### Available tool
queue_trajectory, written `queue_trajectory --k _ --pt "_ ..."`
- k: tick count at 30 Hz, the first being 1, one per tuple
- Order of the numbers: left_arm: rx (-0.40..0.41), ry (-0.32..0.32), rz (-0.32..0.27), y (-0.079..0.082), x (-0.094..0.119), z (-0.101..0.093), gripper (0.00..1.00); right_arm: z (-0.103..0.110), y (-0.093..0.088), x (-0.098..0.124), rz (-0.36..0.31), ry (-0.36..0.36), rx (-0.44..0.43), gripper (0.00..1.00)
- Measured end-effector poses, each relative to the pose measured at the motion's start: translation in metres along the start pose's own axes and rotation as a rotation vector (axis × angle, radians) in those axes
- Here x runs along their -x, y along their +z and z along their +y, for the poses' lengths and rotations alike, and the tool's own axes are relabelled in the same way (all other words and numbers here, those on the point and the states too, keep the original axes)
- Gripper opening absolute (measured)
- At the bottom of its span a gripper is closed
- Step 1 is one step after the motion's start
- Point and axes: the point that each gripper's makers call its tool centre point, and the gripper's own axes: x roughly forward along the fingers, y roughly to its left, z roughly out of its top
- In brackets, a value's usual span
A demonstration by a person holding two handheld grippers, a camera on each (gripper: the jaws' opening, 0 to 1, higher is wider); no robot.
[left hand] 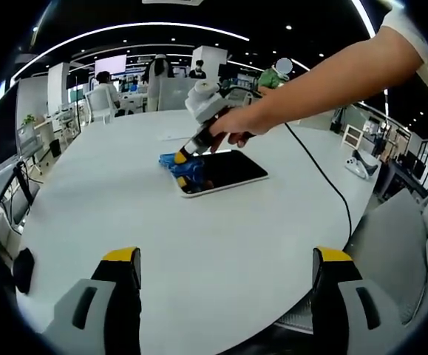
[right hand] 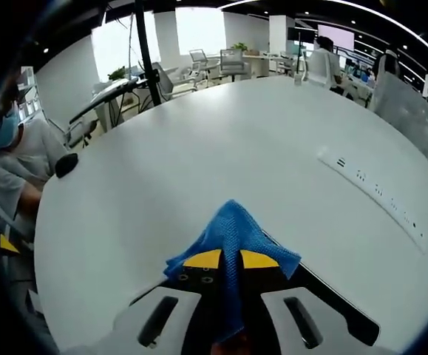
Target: Wipe the mirror surface with the cleaning cloth until all visible marks leave the cleaned area.
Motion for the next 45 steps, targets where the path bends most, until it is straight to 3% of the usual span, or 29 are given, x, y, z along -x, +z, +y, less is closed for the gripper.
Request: queue_trajectory --k 30,45 --pt "-0.002 0.004 -0.002 0.003 0.001 0.001 0.97 0.002 -0.003 0.005 0.021 0.009 0.027 0.03" --pt "0.001 0.001 0.0 0.001 0.0 -0.002 0.97 -0.012 -0.009 0.007 0.037 -0.02 0.008 0.03"
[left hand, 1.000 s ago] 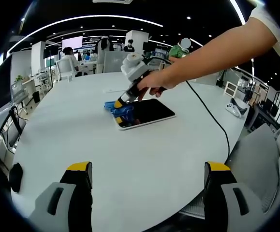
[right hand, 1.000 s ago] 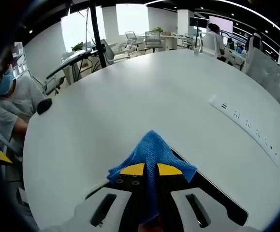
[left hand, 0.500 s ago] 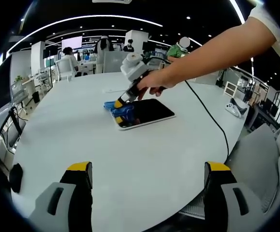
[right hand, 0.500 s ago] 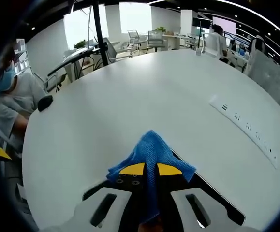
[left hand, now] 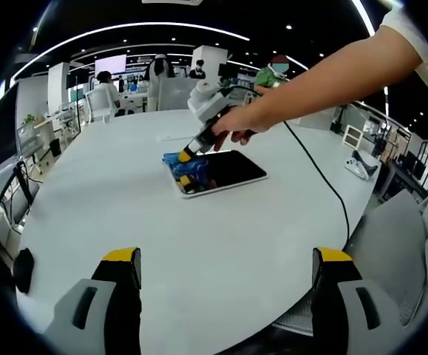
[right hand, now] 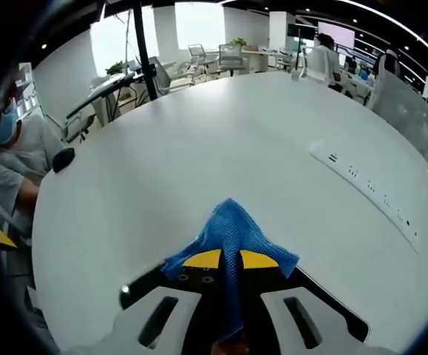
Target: Wipe the mirror surface with the cleaning cloth until all visible marks leave the cleaned area.
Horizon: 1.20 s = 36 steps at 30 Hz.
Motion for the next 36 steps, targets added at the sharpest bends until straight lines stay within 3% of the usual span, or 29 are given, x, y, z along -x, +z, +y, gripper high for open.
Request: queue_trajectory --k 36 --pt "-0.007 -0.009 -0.001 0.002 -0.002 -0.004 0.97 -0.023 -0.014 0.012 0.02 -0.032 -0.021 0.03"
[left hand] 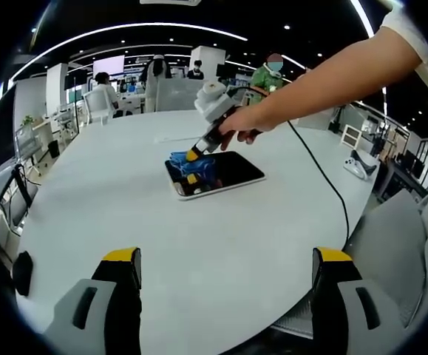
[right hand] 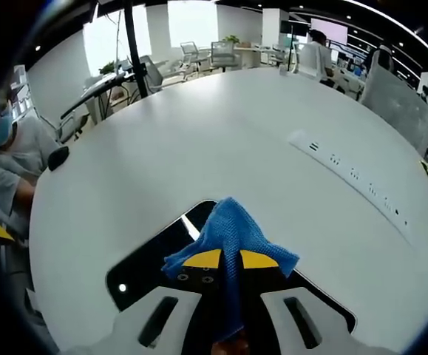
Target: Wipe the mirror surface with the cleaning cloth until all visible marks leave the cleaned area.
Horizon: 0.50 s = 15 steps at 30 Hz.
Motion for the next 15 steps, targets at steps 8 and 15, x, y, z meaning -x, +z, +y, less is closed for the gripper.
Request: queue_trajectory --k 8,15 --pt "-0.006 -0.003 -0.001 0.001 -0.001 -0.001 0.97 -0.009 -0.005 0.003 0.006 -0.009 -0.005 0.03" --pt "-0.004 -0.004 -0.002 0.002 -0.001 -0.001 0.97 -0.012 -0.007 0.005 0.011 -0.014 -0.007 0.03"
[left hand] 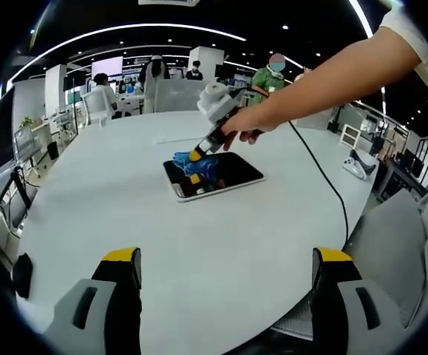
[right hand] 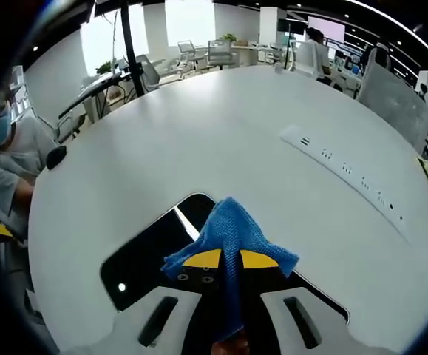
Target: Wipe the mirror surface with the cleaning cloth until all visible marks leave the cleaned area.
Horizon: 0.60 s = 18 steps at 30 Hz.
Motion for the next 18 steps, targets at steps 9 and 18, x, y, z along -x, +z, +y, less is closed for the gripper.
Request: queue_trajectory --k 9,18 --pt "0.001 0.002 0.002 -0.001 0.001 0.001 0.97 -0.005 -0.003 0.002 0.004 -0.007 -0.004 0.03" --pt "0.002 0.003 -0.002 0.0 0.001 -0.001 0.97 -0.012 -0.009 0.006 0.01 -0.016 -0.013 0.03"
